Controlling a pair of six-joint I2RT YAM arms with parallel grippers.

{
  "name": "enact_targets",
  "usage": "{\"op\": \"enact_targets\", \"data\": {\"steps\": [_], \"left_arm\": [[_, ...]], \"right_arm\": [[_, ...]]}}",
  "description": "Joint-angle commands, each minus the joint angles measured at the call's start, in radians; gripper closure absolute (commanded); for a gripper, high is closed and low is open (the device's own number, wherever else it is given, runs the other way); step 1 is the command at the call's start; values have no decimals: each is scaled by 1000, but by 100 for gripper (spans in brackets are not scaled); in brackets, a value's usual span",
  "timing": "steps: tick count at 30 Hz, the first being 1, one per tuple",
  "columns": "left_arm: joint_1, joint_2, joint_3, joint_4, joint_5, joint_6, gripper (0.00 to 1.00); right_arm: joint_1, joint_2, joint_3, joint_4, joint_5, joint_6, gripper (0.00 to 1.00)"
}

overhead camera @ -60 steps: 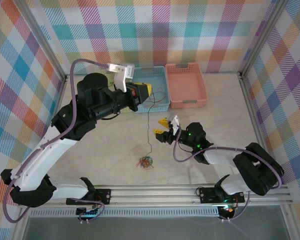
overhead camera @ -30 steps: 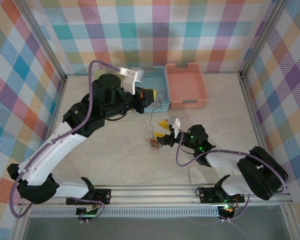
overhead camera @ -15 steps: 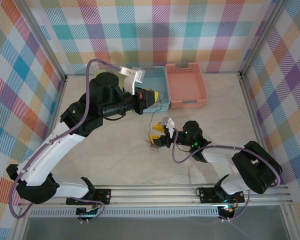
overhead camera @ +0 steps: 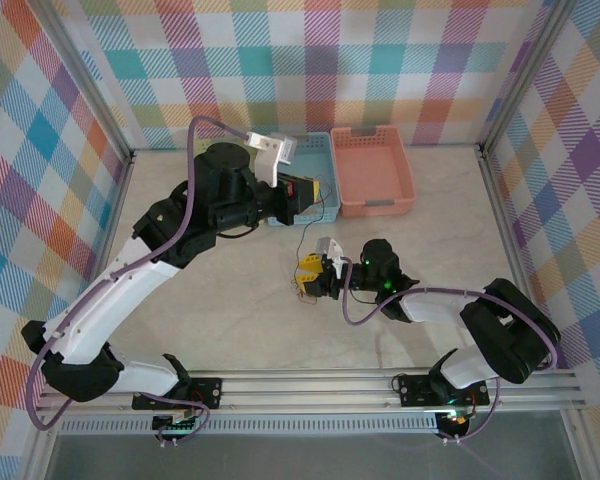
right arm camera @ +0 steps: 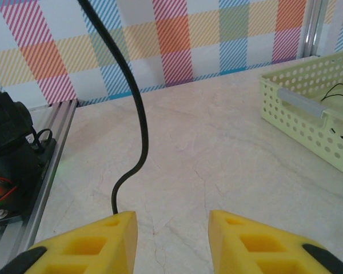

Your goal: Untangle the cables

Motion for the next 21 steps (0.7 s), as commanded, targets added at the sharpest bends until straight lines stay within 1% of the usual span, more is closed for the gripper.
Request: {"op": "enact_targets", "data": {"steps": [1,3,5,8,11,13,18,21], "left_arm": [[16,17,30,-23,-54,39,100],[20,24,30,-34,-80,52,100],[29,23,17,-30,-81,54,100],[36,24,6,-11,-56,46,100],[37,33,10,-7,-33,40,100],[37,36,15,-4,-6,33,100],[38,28,12,-4,29,25,100],[36,28,10,-5,58,29,100]], "right_arm": [[4,-30,6,14,5,-14,60],[4,-63,-22,39,87,-12,55],[5,-96,-46,57,141,-21,51],[5,-121,-55,53,150,-19,47],[5,-111,-45,47,118,-10,46],[5,-92,-38,50,124,-7,46],[5,-96,-53,71,216,-2,46],[5,-91,-49,70,239,5,47]]}}
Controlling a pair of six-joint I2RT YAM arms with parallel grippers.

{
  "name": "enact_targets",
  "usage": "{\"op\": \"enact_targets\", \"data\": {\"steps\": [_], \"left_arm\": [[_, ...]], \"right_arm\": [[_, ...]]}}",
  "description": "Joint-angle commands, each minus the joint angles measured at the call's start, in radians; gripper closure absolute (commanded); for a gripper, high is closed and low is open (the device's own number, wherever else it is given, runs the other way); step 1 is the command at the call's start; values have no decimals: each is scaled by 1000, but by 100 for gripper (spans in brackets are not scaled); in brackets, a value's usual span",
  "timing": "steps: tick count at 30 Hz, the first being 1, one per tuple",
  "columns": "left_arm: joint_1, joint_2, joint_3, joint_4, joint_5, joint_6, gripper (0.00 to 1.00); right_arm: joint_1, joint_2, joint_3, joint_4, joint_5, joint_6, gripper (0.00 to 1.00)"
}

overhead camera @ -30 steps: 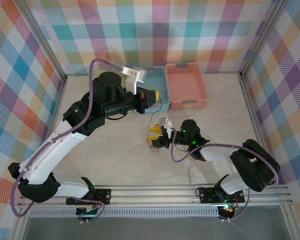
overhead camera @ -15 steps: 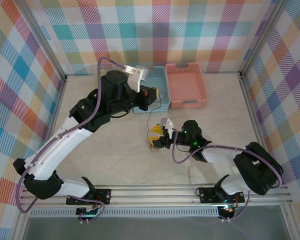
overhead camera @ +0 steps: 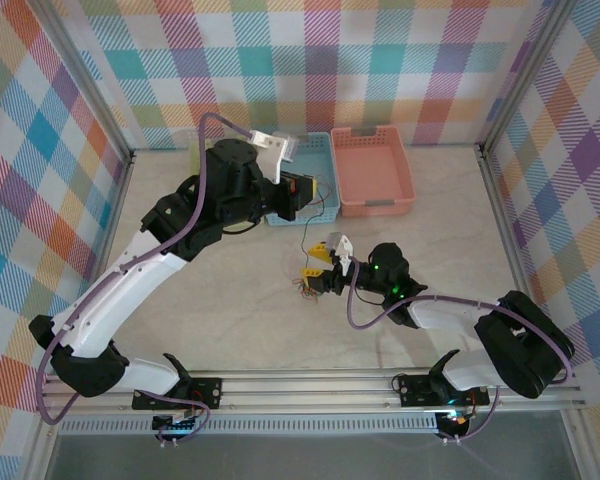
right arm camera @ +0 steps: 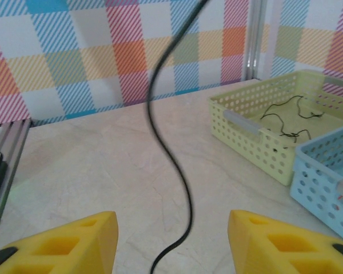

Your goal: Untangle the cables

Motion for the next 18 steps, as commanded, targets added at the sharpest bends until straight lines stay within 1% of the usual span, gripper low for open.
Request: {"op": "enact_targets", "data": {"steps": [1,5,9,11,12,13,14,17,18], "left_arm": [[5,-5,8,12,59,3,100],[5,-4,7,18,106,-5,100],[6,-3,7,24,124,-12,100],[6,3,8,26,130,-13,100],[5,5,8,26,135,-14,100],[5,5,8,28,135,-15,100],[6,6,7,30,131,-16,100],[7,26,20,17,64,-15,100],[10,47,41,-6,26,-3,90]], "right_arm": [[5,8,-1,37,49,10,47],[5,22,-2,52,95,17,48],[5,30,3,57,86,20,58],[5,32,5,58,77,18,68],[5,33,5,59,71,19,75],[5,34,7,59,69,21,91],[5,33,14,45,79,37,100],[4,31,56,-37,134,106,100],[3,33,54,-25,152,128,100]]}}
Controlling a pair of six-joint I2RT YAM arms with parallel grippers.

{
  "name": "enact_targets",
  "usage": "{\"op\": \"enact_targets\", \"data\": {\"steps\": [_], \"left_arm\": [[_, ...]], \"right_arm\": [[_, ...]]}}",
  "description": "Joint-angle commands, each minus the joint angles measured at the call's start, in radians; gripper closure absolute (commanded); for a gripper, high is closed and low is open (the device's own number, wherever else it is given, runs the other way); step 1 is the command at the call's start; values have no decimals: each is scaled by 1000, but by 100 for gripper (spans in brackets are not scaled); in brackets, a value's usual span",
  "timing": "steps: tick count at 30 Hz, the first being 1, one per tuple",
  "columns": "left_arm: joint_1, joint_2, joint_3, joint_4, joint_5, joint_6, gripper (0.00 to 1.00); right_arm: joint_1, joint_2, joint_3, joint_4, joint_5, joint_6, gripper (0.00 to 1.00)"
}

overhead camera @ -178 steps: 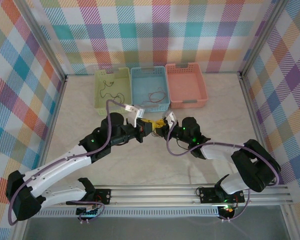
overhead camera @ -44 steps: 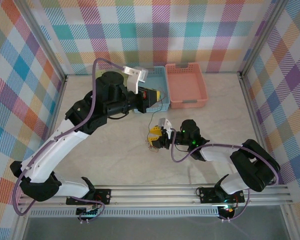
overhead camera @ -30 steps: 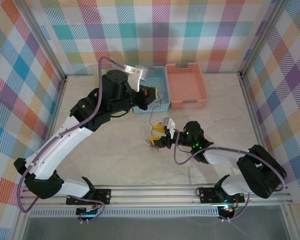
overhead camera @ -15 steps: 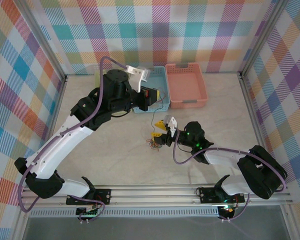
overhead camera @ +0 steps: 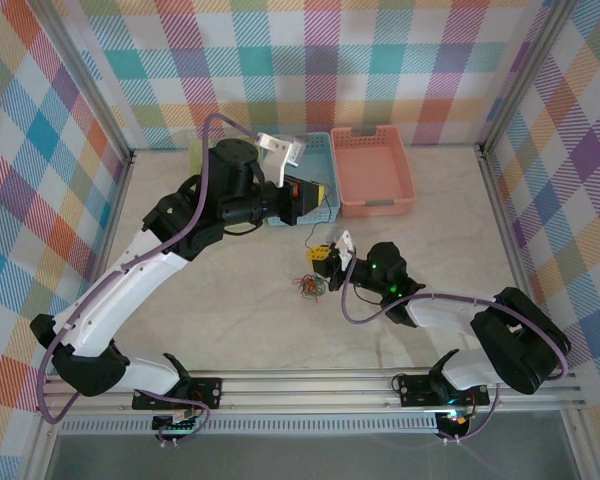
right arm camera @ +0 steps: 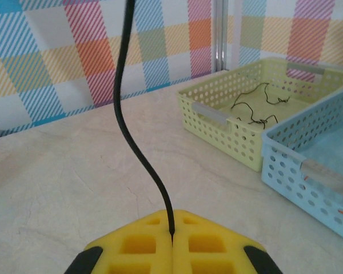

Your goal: Untangle the cables

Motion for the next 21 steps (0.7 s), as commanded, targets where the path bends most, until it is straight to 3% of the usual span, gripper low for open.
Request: {"op": "enact_targets", "data": {"steps": [1,4,6,8,9,12,17,21], "left_arm": [[13,63,65,-30,-97,9,78],[81,197,154,-100,-119,11,30],[150,299,198,-139,-50,-36,15],[204,339,175,-119,29,-84,11],[218,327,126,-77,48,-95,0],[229,259,-10,15,19,-94,0],[251,169,-182,83,-4,-64,2],[257,109,-336,188,47,-4,18]], "right_arm": [[3,8,31,4,69,97,100],[-52,9,34,-14,122,249,100],[-99,16,53,-71,126,327,100],[-135,34,62,-91,116,373,100],[-147,43,67,-100,111,391,100],[-181,56,105,-196,122,478,100],[-238,82,106,-204,89,609,100],[-273,101,115,-245,94,659,100]]}}
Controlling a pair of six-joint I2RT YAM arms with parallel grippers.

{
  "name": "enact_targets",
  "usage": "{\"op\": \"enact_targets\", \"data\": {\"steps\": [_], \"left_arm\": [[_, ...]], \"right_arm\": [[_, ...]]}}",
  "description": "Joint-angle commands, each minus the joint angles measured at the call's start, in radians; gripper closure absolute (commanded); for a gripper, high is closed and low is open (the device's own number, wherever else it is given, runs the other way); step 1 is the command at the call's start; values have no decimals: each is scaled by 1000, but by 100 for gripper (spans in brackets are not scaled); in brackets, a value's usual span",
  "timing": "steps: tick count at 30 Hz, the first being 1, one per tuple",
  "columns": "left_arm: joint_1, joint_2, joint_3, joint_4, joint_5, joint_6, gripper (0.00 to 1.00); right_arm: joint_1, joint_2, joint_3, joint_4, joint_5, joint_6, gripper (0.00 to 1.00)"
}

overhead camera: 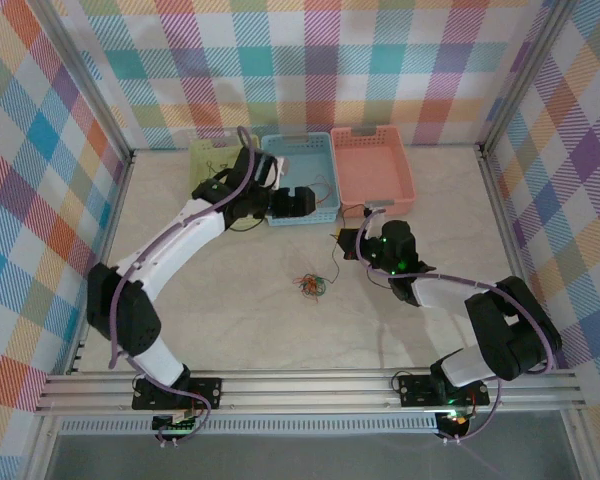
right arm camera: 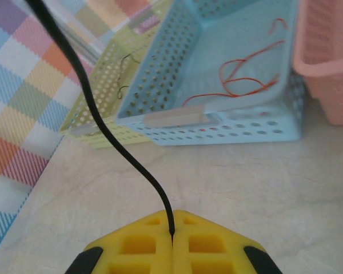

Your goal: Untangle the cables

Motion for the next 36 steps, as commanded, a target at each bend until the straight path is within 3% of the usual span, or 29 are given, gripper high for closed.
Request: {"op": "enact_targets", "data": {"steps": [1,6,11,25,36], "left_arm": [[7,-71,-81,135,72,75,21],[-12,-27,-126,114,238,224,28],[-89,89,-71,7,268,346,32],[-195,420,177,-129,209,471,39],[-235,507,197,-119,205,485,51]], "right_arm": [[-19,16,21,-32,-2,94,100],[-36,17,10,-32,14,117,100],[-66,30,5,-33,23,147,100],[-86,24,-9,-33,16,164,100],[-92,5,-17,1,20,161,100]]}}
